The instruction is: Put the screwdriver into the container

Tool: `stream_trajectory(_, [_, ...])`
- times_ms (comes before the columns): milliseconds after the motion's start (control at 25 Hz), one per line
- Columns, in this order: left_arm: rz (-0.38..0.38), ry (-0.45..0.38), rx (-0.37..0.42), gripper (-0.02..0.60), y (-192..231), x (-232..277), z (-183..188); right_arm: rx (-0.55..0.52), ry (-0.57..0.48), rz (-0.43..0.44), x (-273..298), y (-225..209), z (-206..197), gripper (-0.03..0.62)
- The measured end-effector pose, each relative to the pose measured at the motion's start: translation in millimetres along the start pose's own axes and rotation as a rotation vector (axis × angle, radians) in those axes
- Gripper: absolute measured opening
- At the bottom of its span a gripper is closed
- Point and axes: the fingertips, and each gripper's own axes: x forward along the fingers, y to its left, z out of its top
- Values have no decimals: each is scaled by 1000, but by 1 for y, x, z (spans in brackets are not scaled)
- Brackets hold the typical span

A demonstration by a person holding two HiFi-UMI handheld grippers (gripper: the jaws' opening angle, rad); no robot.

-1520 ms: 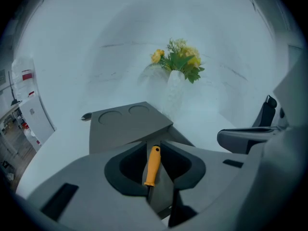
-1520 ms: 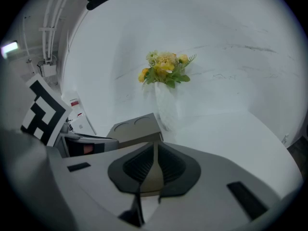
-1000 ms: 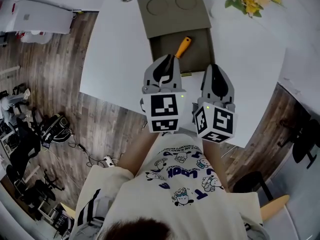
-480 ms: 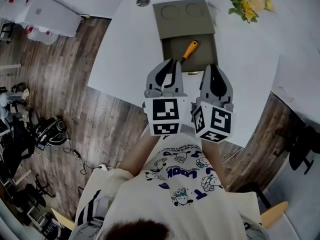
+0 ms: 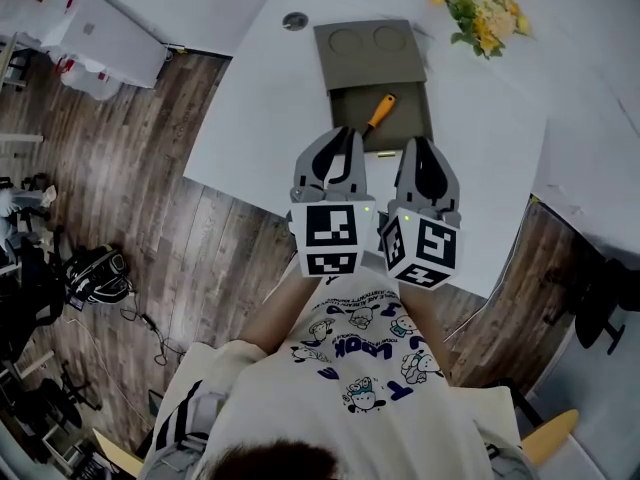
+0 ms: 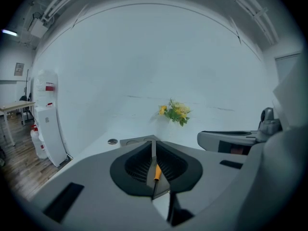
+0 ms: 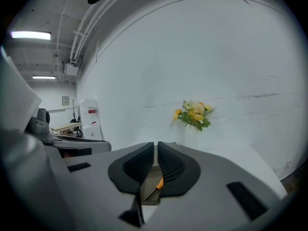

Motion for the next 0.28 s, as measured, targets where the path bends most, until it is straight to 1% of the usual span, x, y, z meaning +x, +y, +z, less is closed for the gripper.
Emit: stream_trajectory(280, [1, -14, -7, 38, 7, -14, 4, -9, -12, -5, -9, 10, 5, 43])
